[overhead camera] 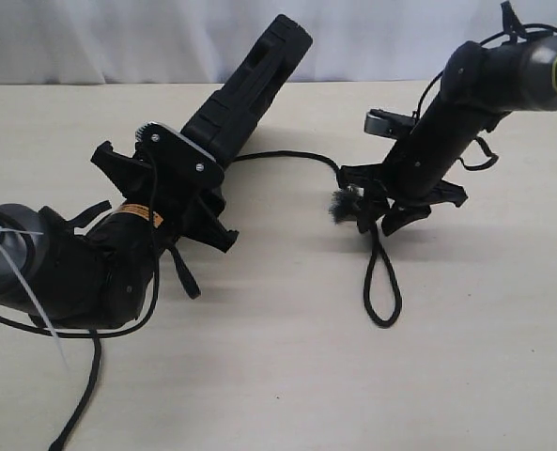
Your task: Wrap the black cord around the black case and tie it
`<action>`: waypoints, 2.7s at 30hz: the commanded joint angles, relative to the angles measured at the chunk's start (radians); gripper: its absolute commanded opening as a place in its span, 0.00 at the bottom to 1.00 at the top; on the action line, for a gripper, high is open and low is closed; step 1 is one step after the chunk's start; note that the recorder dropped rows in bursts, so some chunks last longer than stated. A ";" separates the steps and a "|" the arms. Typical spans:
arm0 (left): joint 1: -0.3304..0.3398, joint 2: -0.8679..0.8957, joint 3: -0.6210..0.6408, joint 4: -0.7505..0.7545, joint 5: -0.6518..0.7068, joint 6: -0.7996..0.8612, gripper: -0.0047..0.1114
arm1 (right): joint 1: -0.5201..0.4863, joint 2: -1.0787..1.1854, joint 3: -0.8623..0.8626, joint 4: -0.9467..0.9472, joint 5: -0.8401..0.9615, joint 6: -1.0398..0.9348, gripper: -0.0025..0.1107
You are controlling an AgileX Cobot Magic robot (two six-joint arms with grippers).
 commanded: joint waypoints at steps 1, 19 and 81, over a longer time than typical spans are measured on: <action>0.010 -0.007 0.000 -0.031 0.023 -0.001 0.04 | 0.000 -0.097 -0.069 -0.122 0.110 -0.226 0.40; 0.012 -0.007 0.000 -0.032 0.022 -0.001 0.04 | 0.171 -0.128 0.220 -0.420 -0.401 -2.054 0.29; 0.012 -0.005 0.000 0.046 0.036 0.073 0.07 | 0.300 -0.285 0.202 0.680 -0.874 -1.205 0.06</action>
